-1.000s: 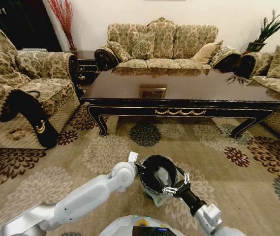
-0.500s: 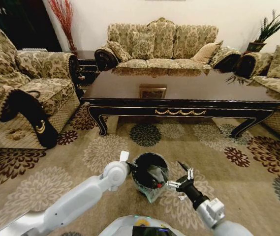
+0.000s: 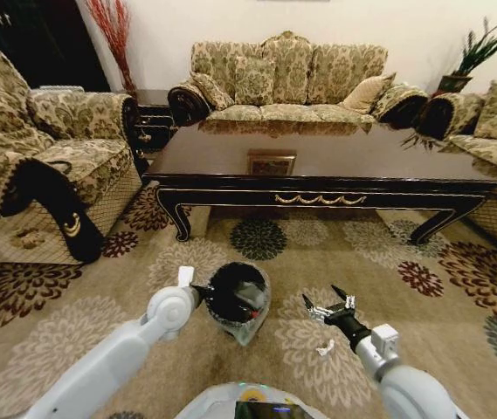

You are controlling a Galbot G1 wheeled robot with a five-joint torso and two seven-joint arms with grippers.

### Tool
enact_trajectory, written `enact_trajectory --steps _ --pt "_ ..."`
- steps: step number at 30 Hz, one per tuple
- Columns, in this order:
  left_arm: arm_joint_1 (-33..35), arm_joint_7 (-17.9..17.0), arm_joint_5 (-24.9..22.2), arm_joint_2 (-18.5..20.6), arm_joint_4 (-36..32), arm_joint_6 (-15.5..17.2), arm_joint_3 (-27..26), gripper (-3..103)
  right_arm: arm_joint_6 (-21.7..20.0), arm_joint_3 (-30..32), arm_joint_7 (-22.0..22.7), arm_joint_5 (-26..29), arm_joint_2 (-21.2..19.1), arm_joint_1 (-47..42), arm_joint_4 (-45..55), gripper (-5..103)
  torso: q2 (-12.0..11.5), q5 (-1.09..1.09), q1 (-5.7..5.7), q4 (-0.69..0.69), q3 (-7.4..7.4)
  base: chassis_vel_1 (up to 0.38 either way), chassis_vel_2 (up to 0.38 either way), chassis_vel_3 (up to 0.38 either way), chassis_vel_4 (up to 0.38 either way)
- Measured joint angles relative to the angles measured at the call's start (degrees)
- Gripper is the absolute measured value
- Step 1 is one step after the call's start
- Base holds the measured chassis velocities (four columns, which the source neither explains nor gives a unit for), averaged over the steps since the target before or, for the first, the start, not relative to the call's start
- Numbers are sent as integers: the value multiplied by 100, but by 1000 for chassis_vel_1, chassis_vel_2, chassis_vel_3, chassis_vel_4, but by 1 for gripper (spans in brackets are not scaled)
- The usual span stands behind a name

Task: Move to the front of the table and pick up the trash from the floor, then place it into the trash bin.

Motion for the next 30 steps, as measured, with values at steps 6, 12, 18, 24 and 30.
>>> enact_trajectory --steps 6,12,18,24,30 --pt "236 110 149 -63 -28 0 -122 0 -142 -181 61 208 -286 163 -591 100 0 0 0 2 0 0 0 0 0" --pt "209 188 146 -69 11 0 -108 0 -181 -235 53 190 -254 148 -1130 100 0 1 0 -2 0 0 0 0 0" --pt "129 235 89 25 75 0 -121 0 27 -282 -147 64 -303 171 -1782 100 0 1 0 1 0 0 0 0 0" --pt "85 235 60 18 79 0 -42 0 72 -434 -249 87 -231 236 -2186 100 0 0 0 -1 0 0 0 0 0" --pt "140 201 53 58 -8 0 -30 0 131 -680 -343 107 -121 473 -2614 96 0 0 0 0 0 0 0 0 0"
